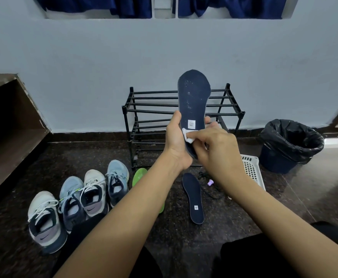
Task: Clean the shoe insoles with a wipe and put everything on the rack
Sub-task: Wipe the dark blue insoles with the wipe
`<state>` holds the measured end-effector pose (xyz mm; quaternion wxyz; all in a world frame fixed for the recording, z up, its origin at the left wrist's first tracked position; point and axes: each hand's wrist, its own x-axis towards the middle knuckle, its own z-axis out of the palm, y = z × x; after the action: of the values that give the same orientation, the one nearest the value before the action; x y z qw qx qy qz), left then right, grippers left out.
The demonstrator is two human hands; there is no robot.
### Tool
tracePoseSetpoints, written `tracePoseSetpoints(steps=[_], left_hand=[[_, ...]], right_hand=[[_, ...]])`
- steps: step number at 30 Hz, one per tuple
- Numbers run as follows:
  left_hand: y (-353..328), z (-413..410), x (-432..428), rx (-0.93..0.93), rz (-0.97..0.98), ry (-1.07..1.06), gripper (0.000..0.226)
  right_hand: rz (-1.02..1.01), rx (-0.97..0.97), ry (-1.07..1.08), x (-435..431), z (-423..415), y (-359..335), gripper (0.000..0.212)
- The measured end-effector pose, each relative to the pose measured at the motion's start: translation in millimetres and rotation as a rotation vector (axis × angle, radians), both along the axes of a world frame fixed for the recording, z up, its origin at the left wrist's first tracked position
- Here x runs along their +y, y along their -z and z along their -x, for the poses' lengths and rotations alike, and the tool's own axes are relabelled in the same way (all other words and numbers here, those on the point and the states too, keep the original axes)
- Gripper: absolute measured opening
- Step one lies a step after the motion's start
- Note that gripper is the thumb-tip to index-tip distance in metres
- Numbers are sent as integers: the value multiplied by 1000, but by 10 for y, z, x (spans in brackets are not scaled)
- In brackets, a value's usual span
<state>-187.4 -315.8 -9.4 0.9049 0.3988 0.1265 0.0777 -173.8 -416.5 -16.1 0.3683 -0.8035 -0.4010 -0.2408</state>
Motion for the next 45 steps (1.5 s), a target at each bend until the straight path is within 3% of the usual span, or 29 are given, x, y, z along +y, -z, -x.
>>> tracePoseSetpoints(steps=[6,15,20,22,26,34,39,45], left_hand=[[-28,-36,102,-43,115,-93,57],[31,14,-90,27,21,-1,68],[-2,-9,-73,17,12,25,64],[-37,-28,-10,-15,46,-23,58],[-90,-52,123,-75,118,-85,56],[-83,-43,69,-83,86,-125,61],[-42,-23,-98,-14,8,-30,71],[20,-25,-168,53,60,14,62]], right_hand=[[54,188,-82,-41,48,-36,24],[39,-167,39,-10,-91,-1,18],[-51,-29,-41,-60,-36,-34,21],[-19,83,-78,-90,-8,-47,21],[67,127,-142,-135,-1,-56,22],[-40,62,-162,-109,-38,18,21],[-118,-25,-92,-84,-102,-1,22],[-93,-74,12,-50,-92,-4,23]])
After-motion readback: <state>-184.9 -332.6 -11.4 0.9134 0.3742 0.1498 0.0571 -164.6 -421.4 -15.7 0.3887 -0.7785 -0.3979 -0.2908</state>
